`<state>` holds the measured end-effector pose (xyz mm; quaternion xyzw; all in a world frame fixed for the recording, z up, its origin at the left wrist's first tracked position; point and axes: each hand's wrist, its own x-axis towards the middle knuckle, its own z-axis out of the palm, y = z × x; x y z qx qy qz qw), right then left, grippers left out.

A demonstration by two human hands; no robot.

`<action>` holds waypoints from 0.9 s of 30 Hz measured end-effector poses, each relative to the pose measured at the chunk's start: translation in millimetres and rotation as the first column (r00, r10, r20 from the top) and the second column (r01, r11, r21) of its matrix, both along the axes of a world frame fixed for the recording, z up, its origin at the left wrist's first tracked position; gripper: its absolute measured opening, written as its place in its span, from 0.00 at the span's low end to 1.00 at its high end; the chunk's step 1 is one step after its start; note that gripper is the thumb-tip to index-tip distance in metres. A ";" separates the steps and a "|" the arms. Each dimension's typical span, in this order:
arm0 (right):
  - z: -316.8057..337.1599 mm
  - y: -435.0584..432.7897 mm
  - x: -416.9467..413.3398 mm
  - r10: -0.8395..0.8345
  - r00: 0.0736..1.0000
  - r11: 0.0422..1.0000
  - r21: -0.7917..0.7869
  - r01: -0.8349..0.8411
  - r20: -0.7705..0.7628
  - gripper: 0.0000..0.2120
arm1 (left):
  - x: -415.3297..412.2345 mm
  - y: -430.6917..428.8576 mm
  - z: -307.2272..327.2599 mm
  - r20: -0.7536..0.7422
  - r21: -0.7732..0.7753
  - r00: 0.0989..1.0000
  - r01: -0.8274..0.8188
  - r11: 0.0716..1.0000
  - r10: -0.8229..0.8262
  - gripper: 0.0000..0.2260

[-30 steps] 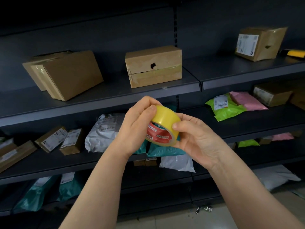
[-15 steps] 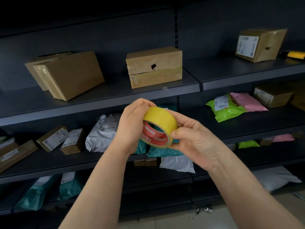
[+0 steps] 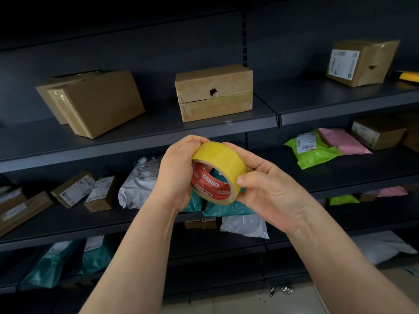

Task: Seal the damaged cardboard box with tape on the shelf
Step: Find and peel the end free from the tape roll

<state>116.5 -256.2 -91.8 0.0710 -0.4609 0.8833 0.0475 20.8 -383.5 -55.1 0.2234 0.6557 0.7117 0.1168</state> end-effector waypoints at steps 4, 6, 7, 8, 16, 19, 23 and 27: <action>0.8 -0.7 -0.8 0.002 1.000 1.000 -0.011 -0.002 -0.007 0.25 | 0.9 -0.1 1.4 -0.033 -0.009 0.999 -0.033 0.999 0.032 0.14; 0.8 -0.9 -1.6 -0.006 1.000 1.000 -0.014 0.006 -0.002 0.25 | 0.2 0.2 1.2 -0.033 -0.014 0.999 -0.032 0.999 0.031 0.14; 0.7 -0.9 -2.1 -0.007 1.000 1.000 -0.015 0.007 -0.001 0.25 | -0.3 0.1 0.8 -0.029 -0.014 0.999 -0.032 0.999 0.031 0.14; 0.6 -0.7 -2.5 -0.004 1.000 1.000 -0.013 0.004 -0.002 0.25 | -0.8 0.0 0.5 -0.021 -0.012 0.999 -0.032 0.999 0.032 0.15; -0.6 0.4 -1.0 0.023 1.000 1.000 0.004 -0.023 -0.004 0.30 | -1.5 0.0 -1.1 0.014 0.021 1.000 -0.018 1.000 0.018 0.15; 0.4 -0.8 -0.7 0.017 1.000 1.000 -0.001 -0.017 0.000 0.29 | -1.0 -0.1 0.3 0.011 0.012 1.000 -0.024 1.000 0.024 0.15; 2.6 -3.5 -0.7 -0.004 1.000 1.000 -0.019 0.005 0.016 0.26 | -0.3 -0.3 0.3 0.000 0.005 0.999 -0.040 0.999 0.040 0.15; 3.3 -3.8 -1.5 -0.019 0.999 1.000 -0.017 0.019 0.038 0.26 | 1.7 -0.3 -1.8 -0.014 0.002 0.998 -0.065 0.998 0.065 0.16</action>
